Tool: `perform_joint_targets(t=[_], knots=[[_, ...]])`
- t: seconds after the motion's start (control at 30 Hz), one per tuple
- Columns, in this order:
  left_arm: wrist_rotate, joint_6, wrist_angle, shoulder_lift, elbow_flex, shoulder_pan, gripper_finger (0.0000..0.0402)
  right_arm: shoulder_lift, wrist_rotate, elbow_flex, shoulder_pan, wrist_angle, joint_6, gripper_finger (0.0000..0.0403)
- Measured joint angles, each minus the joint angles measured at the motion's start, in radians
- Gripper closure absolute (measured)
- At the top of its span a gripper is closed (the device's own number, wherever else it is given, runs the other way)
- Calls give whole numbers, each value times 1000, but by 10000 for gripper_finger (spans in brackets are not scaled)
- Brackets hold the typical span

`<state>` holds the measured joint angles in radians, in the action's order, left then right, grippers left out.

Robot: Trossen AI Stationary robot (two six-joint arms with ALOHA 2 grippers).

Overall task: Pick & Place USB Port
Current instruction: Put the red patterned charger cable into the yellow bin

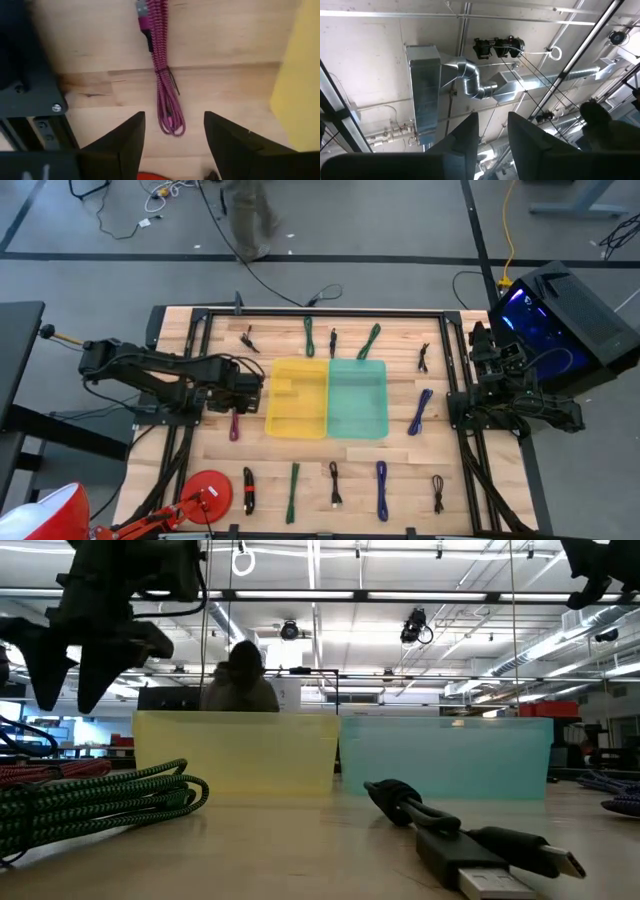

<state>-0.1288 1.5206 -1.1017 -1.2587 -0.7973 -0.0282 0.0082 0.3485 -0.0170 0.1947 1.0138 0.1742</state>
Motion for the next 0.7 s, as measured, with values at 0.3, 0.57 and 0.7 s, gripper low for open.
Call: perform_joint_targets(t=[0.3,0.57,0.7], knots=[[58,94,222,0,149,-21,189,0,1,0,0,0,0,295],[111,171,229,-7,221,-19,206,0,2,0,0,-1,0,295],[150,171,257,-7,237,-19,227,0,3,0,0,-4,0,295]])
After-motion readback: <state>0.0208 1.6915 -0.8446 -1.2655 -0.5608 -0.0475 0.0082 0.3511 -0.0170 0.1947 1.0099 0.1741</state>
